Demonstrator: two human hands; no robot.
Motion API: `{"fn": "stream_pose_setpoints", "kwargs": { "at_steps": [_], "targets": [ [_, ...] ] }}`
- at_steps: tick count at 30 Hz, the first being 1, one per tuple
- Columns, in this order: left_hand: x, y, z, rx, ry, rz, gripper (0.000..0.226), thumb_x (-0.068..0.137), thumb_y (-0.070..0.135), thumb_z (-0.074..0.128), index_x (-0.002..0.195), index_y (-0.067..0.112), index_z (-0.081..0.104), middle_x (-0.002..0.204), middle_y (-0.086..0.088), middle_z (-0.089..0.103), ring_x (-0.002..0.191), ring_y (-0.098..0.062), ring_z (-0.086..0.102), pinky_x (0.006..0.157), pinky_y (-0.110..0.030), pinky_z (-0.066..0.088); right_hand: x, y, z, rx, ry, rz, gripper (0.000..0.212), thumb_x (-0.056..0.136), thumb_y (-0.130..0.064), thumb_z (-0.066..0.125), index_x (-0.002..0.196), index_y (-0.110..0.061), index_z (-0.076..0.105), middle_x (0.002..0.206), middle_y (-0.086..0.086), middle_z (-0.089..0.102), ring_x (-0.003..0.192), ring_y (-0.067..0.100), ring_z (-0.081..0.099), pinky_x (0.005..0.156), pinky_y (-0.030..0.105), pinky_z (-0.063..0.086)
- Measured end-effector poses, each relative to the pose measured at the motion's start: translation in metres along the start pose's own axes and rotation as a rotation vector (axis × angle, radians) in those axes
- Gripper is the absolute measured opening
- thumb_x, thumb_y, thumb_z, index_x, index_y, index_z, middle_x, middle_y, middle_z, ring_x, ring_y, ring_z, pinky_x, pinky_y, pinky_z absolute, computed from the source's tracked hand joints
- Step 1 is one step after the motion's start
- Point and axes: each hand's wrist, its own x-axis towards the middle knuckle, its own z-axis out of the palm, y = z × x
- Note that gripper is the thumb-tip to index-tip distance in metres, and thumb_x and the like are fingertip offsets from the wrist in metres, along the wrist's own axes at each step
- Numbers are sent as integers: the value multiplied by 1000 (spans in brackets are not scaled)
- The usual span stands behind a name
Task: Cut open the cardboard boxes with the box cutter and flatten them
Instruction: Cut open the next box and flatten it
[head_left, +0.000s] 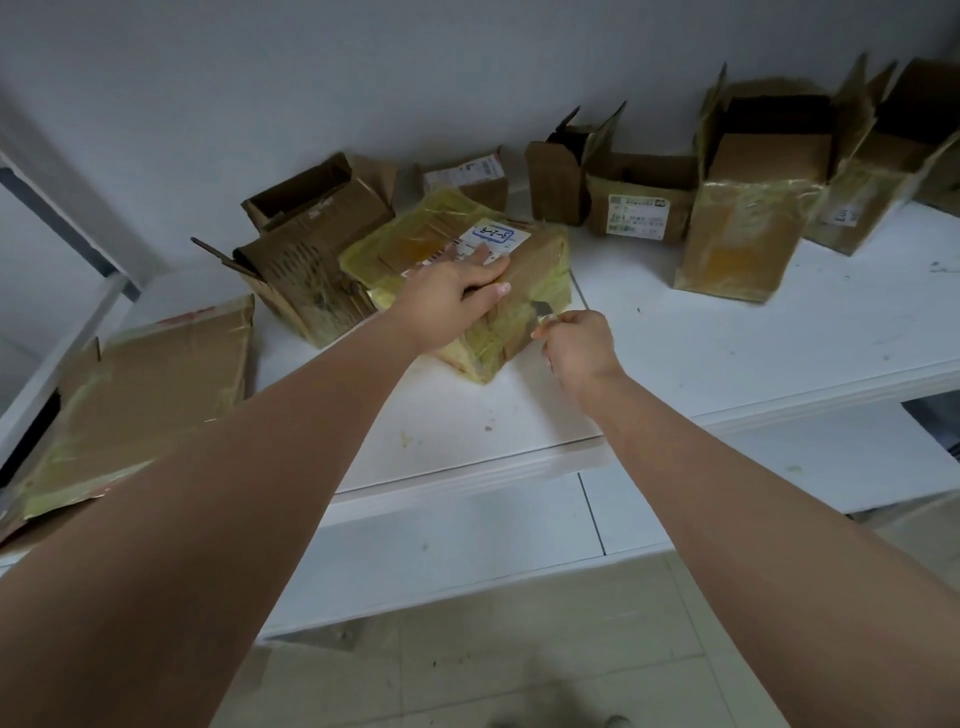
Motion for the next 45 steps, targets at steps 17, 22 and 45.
{"fn": "stream_pose_setpoints", "kwargs": {
  "at_steps": [17,22,45],
  "targets": [
    [2,-3,-4,49,-85,25,57,94,46,53,146,32,35,157,3,22,147,-24,7,119,-47,9,-80,-14,4,-191,-326,46,10,90,-9,51,86,-4,59,47,2,40,29,7,27,33,15,20],
    [4,-4,-10,38,-147,60,54,95,35,55,146,30,36,157,1,24,147,-23,14,120,-39,13,-74,-6,-13,-221,-111,29,18,85,-10,58,96,2,65,49,3,49,35,11,35,34,16,25],
    [-19,24,0,-31,0,-61,36,90,23,65,124,22,54,139,4,46,122,-14,45,104,-28,35,1,13,-106,-745,37,-463,27,100,-39,36,103,-25,59,95,2,64,88,29,56,70,33,43]
  ]
}}
